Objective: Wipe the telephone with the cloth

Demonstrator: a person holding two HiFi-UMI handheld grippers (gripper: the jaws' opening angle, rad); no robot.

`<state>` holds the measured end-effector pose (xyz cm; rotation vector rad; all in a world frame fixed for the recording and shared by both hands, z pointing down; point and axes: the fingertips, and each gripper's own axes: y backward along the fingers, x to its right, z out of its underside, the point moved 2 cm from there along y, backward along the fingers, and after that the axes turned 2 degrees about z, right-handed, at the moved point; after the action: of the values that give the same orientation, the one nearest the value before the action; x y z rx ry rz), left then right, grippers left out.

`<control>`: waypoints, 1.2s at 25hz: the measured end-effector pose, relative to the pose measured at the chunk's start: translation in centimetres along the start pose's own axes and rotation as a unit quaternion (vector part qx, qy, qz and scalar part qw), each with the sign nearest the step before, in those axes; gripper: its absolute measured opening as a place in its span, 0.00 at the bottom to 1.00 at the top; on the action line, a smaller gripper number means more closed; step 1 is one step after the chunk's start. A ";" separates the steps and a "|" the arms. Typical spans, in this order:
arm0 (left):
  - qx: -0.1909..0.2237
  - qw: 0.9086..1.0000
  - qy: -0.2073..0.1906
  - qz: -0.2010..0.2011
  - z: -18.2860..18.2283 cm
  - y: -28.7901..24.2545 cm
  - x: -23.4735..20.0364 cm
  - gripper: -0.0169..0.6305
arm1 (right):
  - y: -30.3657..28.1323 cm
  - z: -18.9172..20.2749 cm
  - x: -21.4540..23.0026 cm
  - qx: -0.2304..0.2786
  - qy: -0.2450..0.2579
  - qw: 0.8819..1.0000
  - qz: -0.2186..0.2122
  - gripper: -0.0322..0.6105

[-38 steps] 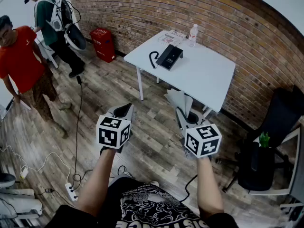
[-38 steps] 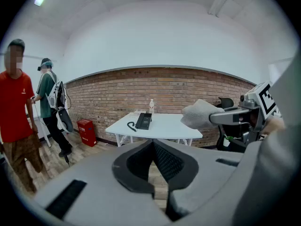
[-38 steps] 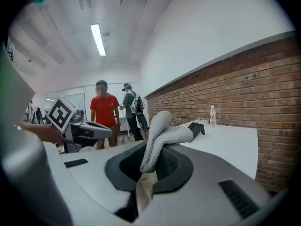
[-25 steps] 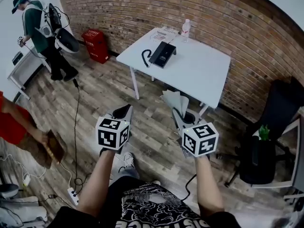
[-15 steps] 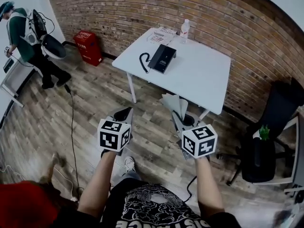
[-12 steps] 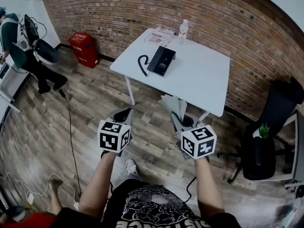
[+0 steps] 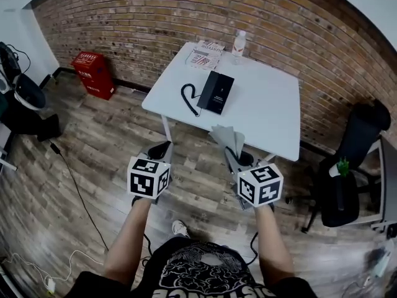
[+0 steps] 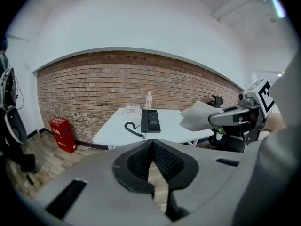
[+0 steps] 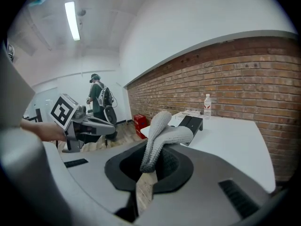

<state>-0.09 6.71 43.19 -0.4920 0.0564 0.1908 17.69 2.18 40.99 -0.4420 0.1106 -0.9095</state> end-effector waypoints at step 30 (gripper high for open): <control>-0.003 0.999 -0.025 0.033 -3.6 -5.8 -10.9 0.04 | -11.3 -6.3 2.9 0.019 -0.002 0.999 0.045 0.07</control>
<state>-9.65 -1.80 43.80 -0.4924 0.0228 0.2672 9.38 -8.16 40.31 -0.4003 0.1083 -0.8210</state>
